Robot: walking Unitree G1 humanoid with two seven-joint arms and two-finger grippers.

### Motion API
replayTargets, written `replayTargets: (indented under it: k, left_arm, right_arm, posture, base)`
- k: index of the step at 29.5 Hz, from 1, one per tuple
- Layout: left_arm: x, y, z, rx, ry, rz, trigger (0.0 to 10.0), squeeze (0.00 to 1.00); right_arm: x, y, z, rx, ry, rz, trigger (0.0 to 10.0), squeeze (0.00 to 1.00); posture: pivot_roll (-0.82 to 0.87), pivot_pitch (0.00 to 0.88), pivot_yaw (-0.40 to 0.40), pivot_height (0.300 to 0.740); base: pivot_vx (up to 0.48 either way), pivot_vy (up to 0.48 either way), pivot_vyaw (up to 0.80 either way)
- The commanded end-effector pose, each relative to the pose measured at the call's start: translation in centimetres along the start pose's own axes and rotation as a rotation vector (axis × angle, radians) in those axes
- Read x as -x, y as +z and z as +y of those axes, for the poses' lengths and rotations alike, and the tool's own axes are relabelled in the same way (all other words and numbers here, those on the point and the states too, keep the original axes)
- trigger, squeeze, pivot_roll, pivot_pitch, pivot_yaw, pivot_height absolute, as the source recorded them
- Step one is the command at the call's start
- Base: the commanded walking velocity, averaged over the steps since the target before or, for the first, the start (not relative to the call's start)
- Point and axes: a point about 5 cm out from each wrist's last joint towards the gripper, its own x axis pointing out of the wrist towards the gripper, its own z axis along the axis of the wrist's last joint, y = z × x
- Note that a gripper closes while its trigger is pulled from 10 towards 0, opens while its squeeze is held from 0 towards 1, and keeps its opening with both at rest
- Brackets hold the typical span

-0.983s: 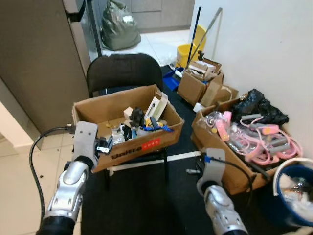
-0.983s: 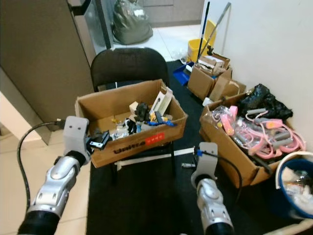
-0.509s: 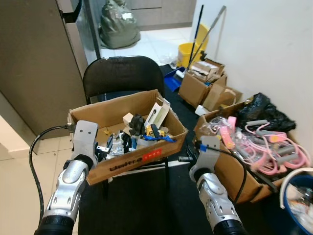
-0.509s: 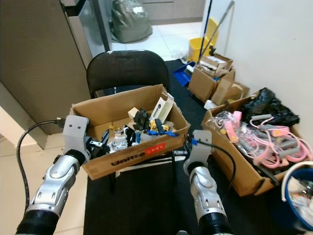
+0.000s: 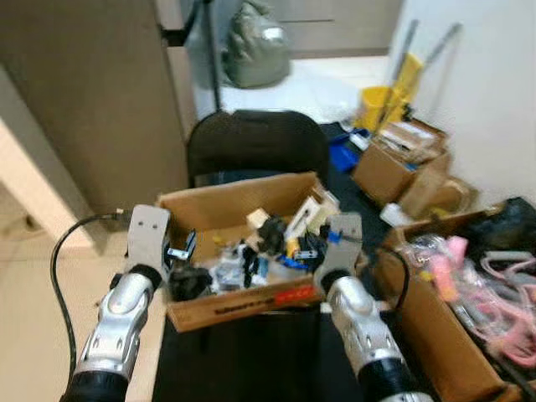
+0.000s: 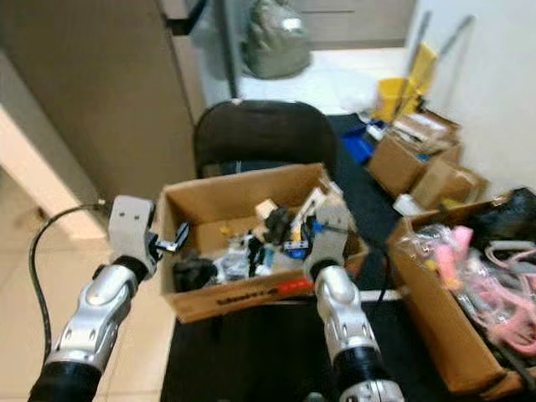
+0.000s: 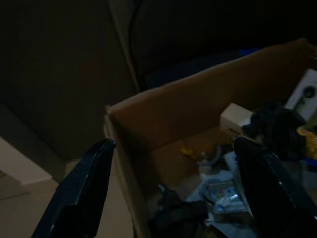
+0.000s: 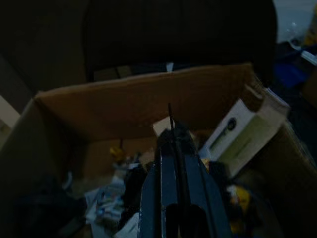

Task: Picking trash to rubbish bin

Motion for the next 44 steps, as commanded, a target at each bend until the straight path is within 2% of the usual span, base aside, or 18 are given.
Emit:
replayTargets:
  k: [1, 15, 33, 36, 38, 40, 41, 43, 44]
  left_arm:
    - [0.1, -0.3, 0.0, -0.005, -0.003, 0.019, 10.0, 0.0]
    - [-0.1, 0.0, -0.3, -0.03, -0.028, 0.015, 10.0, 0.0]
    - [-0.3, 0.2, -0.5, -0.034, -0.043, 0.005, 10.0, 0.0]
    - [-0.3, 0.5, -1.3, -0.039, -0.12, 0.006, 10.0, 0.0]
    - [0.1, 0.5, -2.7, -0.073, -0.283, 0.028, 10.0, 0.0]
    - [0.3, 0.5, -3.3, -0.095, -0.352, 0.047, 10.0, 0.0]
    - [0.3, 0.5, -3.3, -0.095, -0.352, 0.047, 10.0, 0.0]
    - [1.2, 0.6, -4.5, -0.1, -0.519, 0.049, 10.0, 0.0]
    - [1.2, 0.6, -4.5, -0.1, -0.519, 0.049, 10.0, 0.0]
  right_arm:
    - [-0.1, 0.6, -0.2, -0.014, -0.007, -0.02, 10.0, 0.0]
    - [-0.9, 1.6, -0.2, 0.0, -0.021, -0.056, 10.0, 0.0]
    - [-1.0, 1.6, -0.2, 0.001, -0.021, -0.051, 10.0, 0.0]
    - [-1.0, 1.5, -0.2, 0.003, -0.016, -0.049, 10.0, 0.0]
    - [-1.2, 1.3, 0.0, 0.005, 0.0, -0.031, 10.0, 0.0]
    - [-1.3, 1.2, 0.1, 0.005, 0.011, -0.016, 10.0, 0.0]
    - [-1.3, 1.2, 0.1, 0.005, 0.011, -0.016, 10.0, 0.0]
    - [-1.4, 0.5, 0.6, 0.025, 0.08, 0.031, 10.0, 0.0]
    - [-1.4, 0.5, 0.6, 0.025, 0.08, 0.031, 10.0, 0.0]
  posture:
    - [0.04, 0.123, 0.025, 0.74]
    - [0.05, 0.12, 0.021, 0.74]
    - [0.05, 0.114, 0.018, 0.74]
    - [0.05, 0.112, 0.015, 0.74]
    - [0.05, 0.114, 0.014, 0.74]
    - [0.05, 0.113, 0.015, 0.74]
    - [0.05, 0.113, 0.015, 0.74]
    - [0.05, 0.115, 0.015, 0.74]
    - [0.05, 0.115, 0.015, 0.74]
  base:
    - [0.296, 0.0, 0.0]
    - [0.294, 0.0, 0.0]
    - [0.284, 0.0, 0.0]
    - [0.0, 0.0, 0.0]
    - [0.0, 0.0, 0.0]
    - [0.0, 0.0, 0.0]
    - [0.0, 0.0, 0.0]
    - [0.0, 0.0, 0.0]
    - [0.0, 0.0, 0.0]
